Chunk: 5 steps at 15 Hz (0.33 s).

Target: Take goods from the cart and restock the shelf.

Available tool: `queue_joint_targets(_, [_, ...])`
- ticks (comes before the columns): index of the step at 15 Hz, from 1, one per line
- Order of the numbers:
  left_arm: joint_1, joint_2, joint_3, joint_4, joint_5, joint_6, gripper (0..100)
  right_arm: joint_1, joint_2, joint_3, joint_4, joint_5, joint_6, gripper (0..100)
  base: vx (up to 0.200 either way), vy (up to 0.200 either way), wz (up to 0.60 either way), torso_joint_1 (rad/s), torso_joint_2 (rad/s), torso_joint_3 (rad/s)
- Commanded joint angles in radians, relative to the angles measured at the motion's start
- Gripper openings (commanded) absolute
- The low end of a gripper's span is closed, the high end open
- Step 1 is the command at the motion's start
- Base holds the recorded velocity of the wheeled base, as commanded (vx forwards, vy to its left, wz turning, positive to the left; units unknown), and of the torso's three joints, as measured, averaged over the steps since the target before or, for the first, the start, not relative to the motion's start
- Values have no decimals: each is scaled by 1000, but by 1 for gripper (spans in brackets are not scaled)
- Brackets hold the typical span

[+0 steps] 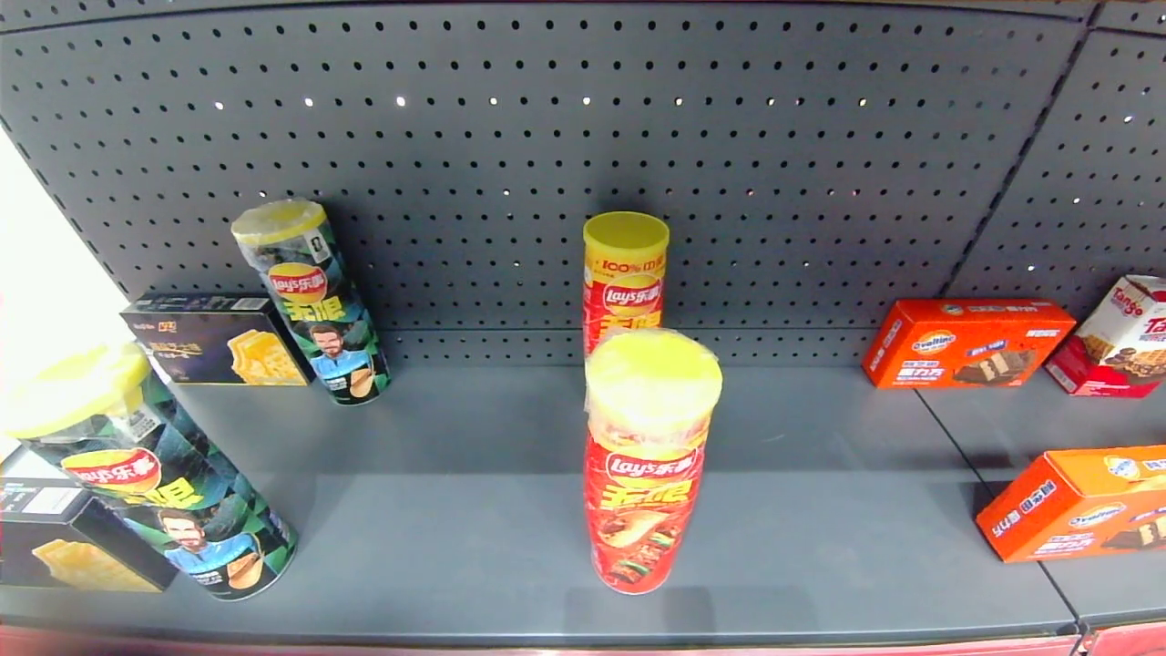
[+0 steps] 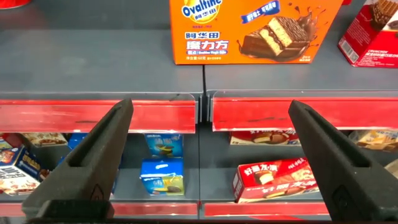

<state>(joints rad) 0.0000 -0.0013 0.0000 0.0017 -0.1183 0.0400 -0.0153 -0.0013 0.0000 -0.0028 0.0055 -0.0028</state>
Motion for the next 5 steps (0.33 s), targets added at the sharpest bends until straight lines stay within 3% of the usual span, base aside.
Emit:
queue_joint_targets(1, [0,1,0,0,-1,0,100,0,1,0,0,1,0,100,0,0,0,0,0,0])
queue_joint_targets(5, [2,1,0,0,0,0,100,0,1,0,0,1,1,100,0,0,0,0,0,0])
